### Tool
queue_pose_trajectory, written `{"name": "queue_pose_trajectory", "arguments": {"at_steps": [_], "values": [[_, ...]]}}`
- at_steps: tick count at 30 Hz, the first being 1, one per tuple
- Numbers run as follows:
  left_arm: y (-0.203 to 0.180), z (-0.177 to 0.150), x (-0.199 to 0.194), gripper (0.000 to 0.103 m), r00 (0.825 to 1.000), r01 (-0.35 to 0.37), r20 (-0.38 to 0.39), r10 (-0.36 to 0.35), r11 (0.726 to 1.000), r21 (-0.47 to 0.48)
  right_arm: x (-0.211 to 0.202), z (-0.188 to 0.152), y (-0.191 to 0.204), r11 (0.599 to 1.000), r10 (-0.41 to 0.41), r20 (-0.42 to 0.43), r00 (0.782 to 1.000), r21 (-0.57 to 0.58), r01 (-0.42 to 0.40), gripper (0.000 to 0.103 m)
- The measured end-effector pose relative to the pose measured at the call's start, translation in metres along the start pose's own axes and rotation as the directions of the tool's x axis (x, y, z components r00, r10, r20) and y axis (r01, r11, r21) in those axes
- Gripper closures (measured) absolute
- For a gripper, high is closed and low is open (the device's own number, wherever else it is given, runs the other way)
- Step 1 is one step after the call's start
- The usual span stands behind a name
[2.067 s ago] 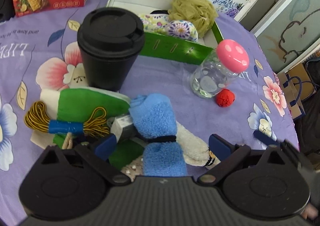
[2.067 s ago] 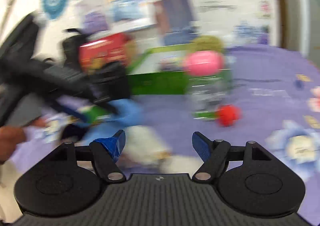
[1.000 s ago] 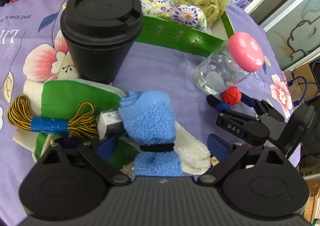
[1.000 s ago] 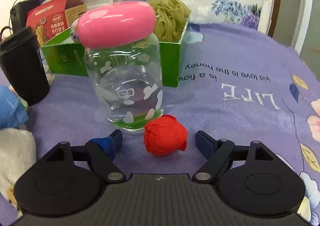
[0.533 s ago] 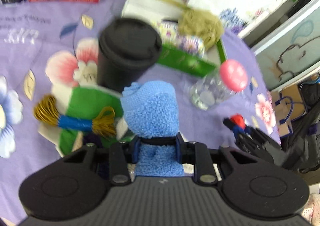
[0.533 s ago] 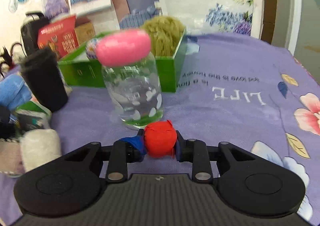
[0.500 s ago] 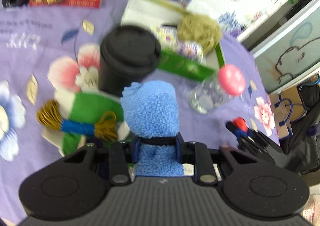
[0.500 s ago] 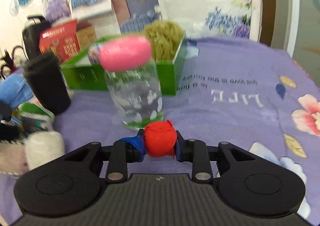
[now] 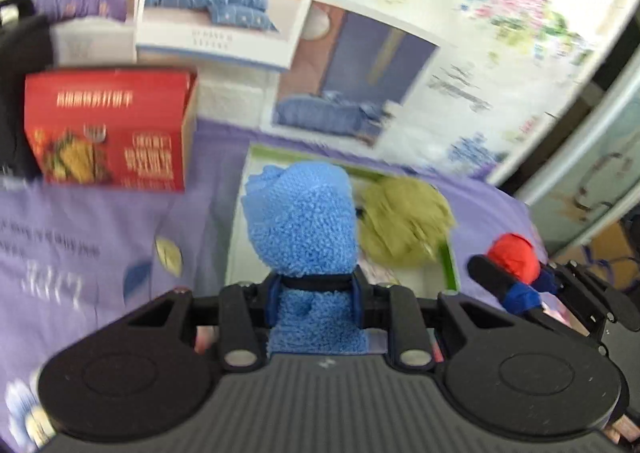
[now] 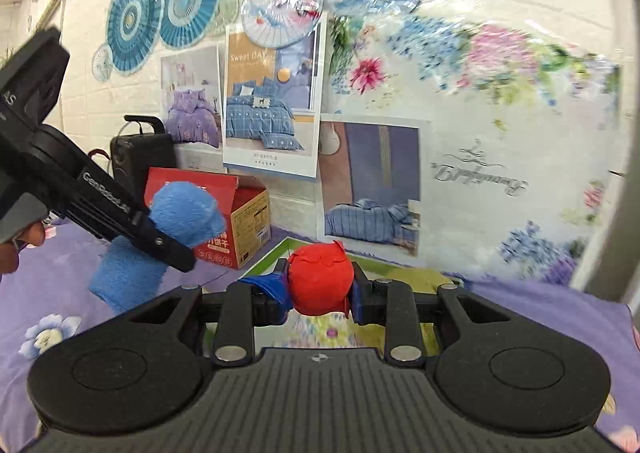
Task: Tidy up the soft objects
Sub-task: 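Place the blue towel and red pom-pom into the green box with both grippers, then grasp the white towel roll at its tag band with the right gripper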
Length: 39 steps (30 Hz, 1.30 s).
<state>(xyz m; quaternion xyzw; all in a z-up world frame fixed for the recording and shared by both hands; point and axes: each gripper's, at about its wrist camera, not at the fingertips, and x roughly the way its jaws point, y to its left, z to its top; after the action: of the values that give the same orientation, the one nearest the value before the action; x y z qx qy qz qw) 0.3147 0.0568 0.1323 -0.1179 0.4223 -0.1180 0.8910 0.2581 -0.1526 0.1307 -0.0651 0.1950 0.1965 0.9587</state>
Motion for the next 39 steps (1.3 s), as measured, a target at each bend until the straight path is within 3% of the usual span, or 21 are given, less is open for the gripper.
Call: {"name": "queue_pose_trajectory", "arguments": {"at_steps": [3, 4, 5, 7, 9, 13, 18, 28, 39], "values": [[0.000, 0.028, 0.032, 0.078, 0.998, -0.054, -0.021, 0.054, 0.998, 0.011, 0.051, 0.018, -0.004, 1.000, 0.013, -0.072, 0.997, 0.023, -0.012, 0.087], [-0.001, 0.035, 0.044, 0.055, 0.997, -0.074, -0.029, 0.075, 0.997, 0.023, 0.066, 0.021, -0.008, 0.999, 0.016, -0.095, 0.995, 0.043, -0.012, 0.086], [0.002, 0.042, 0.056, 0.041, 0.994, -0.098, -0.040, 0.100, 0.995, 0.029, 0.080, 0.024, -0.010, 0.998, 0.017, -0.128, 0.992, 0.066, -0.008, 0.085], [0.006, 0.046, 0.067, 0.041, 0.991, -0.127, -0.043, 0.129, 0.991, 0.028, 0.097, 0.027, -0.016, 0.995, 0.001, -0.168, 0.986, 0.096, 0.016, 0.084], [0.012, 0.045, 0.070, 0.041, 0.992, -0.115, -0.051, 0.116, 0.993, 0.016, 0.097, 0.029, -0.018, 0.994, 0.008, -0.136, 0.991, 0.109, 0.007, 0.083], [0.018, 0.032, 0.055, 0.041, 0.996, -0.083, -0.031, 0.083, 0.997, -0.002, 0.075, 0.025, -0.019, 0.992, 0.020, -0.060, 0.998, 0.128, -0.013, 0.082], [0.007, -0.007, 0.019, 0.041, 0.990, -0.138, 0.038, 0.136, 0.989, 0.054, 0.025, 0.007, -0.003, 0.993, 0.042, 0.001, 0.999, 0.109, -0.042, 0.079], [-0.012, -0.099, -0.053, 0.041, 0.989, -0.116, 0.100, 0.105, 0.987, 0.113, -0.070, -0.063, 0.050, 0.996, -0.012, -0.044, 0.999, 0.088, 0.016, 0.077], [-0.010, -0.156, -0.084, 0.041, 0.988, -0.126, 0.102, 0.113, 0.982, 0.140, -0.106, -0.120, 0.066, 0.980, -0.041, -0.118, 0.992, 0.189, 0.063, 0.074]]}}
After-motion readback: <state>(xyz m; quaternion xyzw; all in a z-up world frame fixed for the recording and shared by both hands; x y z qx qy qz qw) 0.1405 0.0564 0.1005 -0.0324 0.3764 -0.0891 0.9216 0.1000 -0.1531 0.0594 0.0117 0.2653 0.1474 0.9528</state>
